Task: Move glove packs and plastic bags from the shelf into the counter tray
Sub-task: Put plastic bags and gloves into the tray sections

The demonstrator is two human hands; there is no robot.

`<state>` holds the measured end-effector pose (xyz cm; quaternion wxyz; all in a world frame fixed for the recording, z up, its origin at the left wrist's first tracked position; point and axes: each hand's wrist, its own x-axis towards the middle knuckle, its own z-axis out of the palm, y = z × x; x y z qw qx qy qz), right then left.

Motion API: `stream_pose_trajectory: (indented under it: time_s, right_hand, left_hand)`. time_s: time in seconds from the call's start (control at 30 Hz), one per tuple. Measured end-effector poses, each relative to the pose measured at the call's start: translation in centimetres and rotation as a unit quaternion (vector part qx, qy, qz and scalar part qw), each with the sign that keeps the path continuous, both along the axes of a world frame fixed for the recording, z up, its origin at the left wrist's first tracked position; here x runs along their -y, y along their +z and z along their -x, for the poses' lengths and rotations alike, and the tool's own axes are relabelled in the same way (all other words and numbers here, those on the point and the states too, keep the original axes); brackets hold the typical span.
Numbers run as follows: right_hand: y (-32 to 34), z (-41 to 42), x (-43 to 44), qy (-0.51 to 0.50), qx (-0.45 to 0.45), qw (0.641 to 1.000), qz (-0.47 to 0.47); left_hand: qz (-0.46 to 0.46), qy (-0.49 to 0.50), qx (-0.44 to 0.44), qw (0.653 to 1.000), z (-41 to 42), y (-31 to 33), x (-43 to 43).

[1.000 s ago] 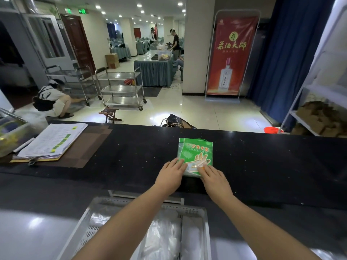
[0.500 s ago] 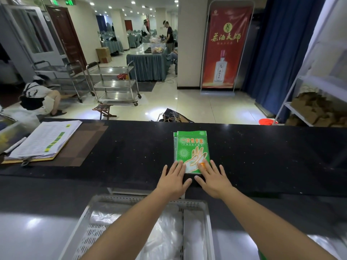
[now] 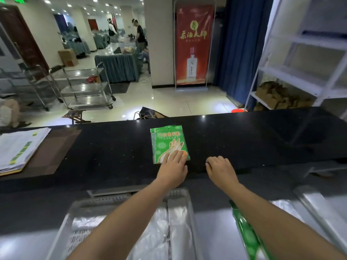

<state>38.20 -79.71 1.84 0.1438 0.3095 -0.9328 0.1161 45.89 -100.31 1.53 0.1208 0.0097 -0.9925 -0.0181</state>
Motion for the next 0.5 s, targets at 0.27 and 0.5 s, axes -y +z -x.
stream_pose_trajectory:
  time_s: [0.27,0.5]
  right_hand:
    - [-0.5,1.7,-11.8,-0.029,0.104,0.994,0.012]
    - [-1.8,5.2,-23.5,-0.013,0.159,0.987,-0.007]
  left_hand:
    - [0.03,-0.081,-0.014,0.996,2.7,0.6,-10.3]
    - [0.044,-0.027,0.038,0.998,3.9,-0.2,-22.5]
